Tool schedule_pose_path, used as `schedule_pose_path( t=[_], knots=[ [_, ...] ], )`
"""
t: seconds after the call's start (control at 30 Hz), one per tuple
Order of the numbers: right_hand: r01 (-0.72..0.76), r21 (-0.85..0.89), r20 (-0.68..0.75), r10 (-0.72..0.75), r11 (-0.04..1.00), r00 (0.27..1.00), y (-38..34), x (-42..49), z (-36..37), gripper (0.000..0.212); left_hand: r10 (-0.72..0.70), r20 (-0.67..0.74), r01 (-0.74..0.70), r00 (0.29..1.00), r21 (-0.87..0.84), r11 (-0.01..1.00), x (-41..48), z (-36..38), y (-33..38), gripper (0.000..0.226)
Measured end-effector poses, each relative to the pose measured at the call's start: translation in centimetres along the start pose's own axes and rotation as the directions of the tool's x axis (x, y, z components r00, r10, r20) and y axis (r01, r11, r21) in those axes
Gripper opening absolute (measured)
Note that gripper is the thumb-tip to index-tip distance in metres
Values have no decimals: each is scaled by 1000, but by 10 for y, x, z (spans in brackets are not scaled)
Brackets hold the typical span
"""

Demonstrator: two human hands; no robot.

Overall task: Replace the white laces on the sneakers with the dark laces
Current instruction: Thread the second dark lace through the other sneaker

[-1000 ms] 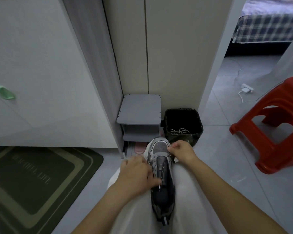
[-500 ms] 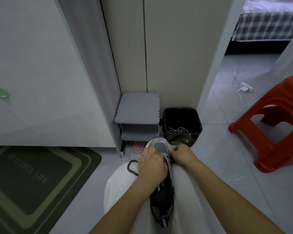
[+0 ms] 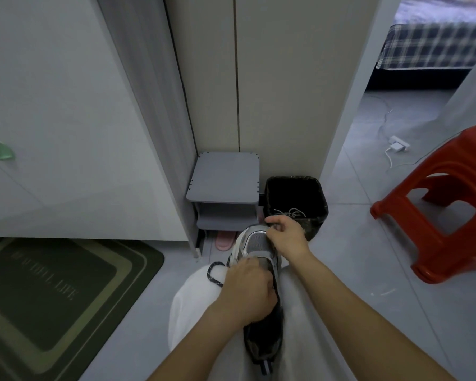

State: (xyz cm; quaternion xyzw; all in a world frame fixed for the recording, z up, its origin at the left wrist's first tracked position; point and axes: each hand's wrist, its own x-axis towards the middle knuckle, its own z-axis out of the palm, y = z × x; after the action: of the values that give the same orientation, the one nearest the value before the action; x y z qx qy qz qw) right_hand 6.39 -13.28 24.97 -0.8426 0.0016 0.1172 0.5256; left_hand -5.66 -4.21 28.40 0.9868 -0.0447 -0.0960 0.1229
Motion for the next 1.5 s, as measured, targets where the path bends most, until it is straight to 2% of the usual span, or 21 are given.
schedule_pose_path(
  t=[0.1,0.2,0.3,0.4,0.47,0.53,0.67,0.77,0.87,1.0,1.07,1.17,1.27,1.3,1.37,1.43,1.5],
  knots=[
    [122,-87,70,-116,989,991,-5,5,6,29,50,54,-48,997,-40,998,-16,-2,2,21],
    [186,-197,114,-166,962,979,-7,3,8,35,84,64,-81,994,-39,996,-24,-7,3,18],
    [122,-178,52,-114,976,992,-7,7,3,32,93,65,-90,994,-44,995,-21,-15,1,17],
    [18,-226,-14,-22,974,1000,-5,14,-3,32,33,51,-29,998,-86,996,-17,-11,-1,17],
    [50,-140,55,-43,989,998,-7,15,1,36,3,19,-1,1000,-106,994,-15,-4,0,19],
    [146,-97,171,-128,985,977,-12,10,7,38,12,4,-12,1000,-118,993,-14,3,3,20],
    [325,-199,335,-247,924,909,-14,2,12,34,75,-16,-76,997,-130,989,-19,6,2,21],
    [342,-138,375,-271,929,887,-16,-1,9,32,103,-2,-102,995,-176,979,-26,3,-3,20],
    [339,-129,337,-280,932,899,-20,-2,2,32,124,35,-109,992,-276,955,-29,-5,-8,20],
    [398,-346,329,-288,850,900,-10,-1,-12,21,156,167,-58,974,-479,876,-41,-17,-16,21],
    [427,-394,348,-298,814,889,-3,-8,-19,19,191,234,-4,953,-623,782,-51,-26,-20,16],
    [455,-301,364,-340,838,867,4,-21,-25,20,310,273,-3,911,-745,667,-63,-45,-26,15],
    [444,-206,371,-350,872,860,11,-34,-27,27,366,242,3,898,-837,546,-63,-65,-35,19],
    [439,-187,370,-351,879,860,14,-38,-28,29,379,253,12,890,-845,535,-61,-69,-37,20],
    [409,-156,354,-336,899,873,18,-44,-29,31,386,321,20,865,-790,613,-56,-72,-36,15],
    [385,-121,350,-323,915,879,19,-45,-26,30,351,413,0,841,-648,761,-50,-67,-28,11],
    [414,-139,361,-343,900,867,17,-43,-21,29,279,416,-12,865,-541,841,-42,-58,-19,11]
  ],
)
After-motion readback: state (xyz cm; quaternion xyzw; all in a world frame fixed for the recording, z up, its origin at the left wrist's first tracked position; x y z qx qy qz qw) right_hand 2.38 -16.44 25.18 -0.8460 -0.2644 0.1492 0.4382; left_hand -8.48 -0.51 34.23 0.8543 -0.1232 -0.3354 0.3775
